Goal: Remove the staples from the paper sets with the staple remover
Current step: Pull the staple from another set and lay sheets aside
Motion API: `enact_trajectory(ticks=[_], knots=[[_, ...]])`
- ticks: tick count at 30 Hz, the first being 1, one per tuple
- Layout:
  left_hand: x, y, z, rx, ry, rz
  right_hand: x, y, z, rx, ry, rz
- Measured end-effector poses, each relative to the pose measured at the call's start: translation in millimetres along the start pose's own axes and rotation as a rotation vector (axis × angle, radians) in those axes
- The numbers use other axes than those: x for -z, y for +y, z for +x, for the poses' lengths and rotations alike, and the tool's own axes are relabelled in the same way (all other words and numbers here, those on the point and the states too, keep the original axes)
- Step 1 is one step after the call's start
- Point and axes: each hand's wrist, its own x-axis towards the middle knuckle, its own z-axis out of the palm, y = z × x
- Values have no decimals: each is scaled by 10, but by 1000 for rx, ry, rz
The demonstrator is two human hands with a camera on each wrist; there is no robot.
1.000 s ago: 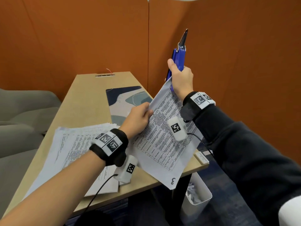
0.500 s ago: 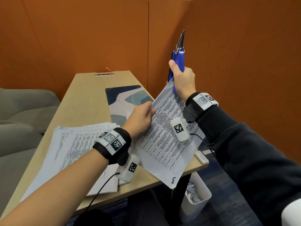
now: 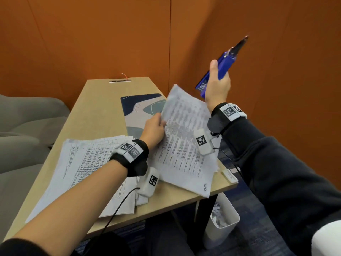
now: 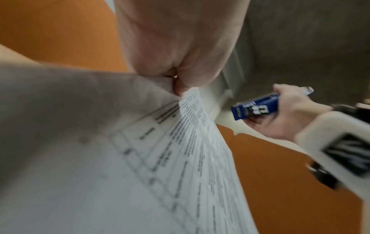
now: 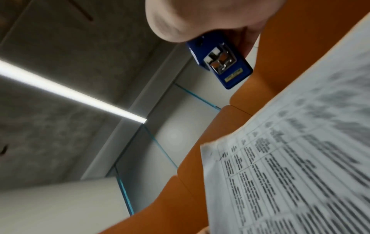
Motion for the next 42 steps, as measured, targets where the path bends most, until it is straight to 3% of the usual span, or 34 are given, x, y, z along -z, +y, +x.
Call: enact_trajectory(ticks=[2,6,10,14,17,26,31,37,42], knots=[[1,-118,107,104,45,-57,-15,57,3,-124,36,105],[75,-451,257,301,16,-87,-128,451,-205,-504,-101,225],[506,-957,236,533,-54,175,-242,1014,-522,-799,-180,457],[1151,-1615,-34,788,-42,501,-282,1434,-680,-964,-180,607],[1384,-1903,-249,834,-93,613,-198,1609,-794,-987,-189,634],[1375,-1901,-453,741,-54,417,-31,1808,-790,-1042,-262,802],[1524,-1583,-499,421,60,144,-36,1838,-792,-1088,-273,754],[1887,-832,-455,-53,334,302,-44,1845,-819,-1005,-256,686],[1940,-385,-398,-175,425,170,-36,1793,-791,-1051,-245,744]])
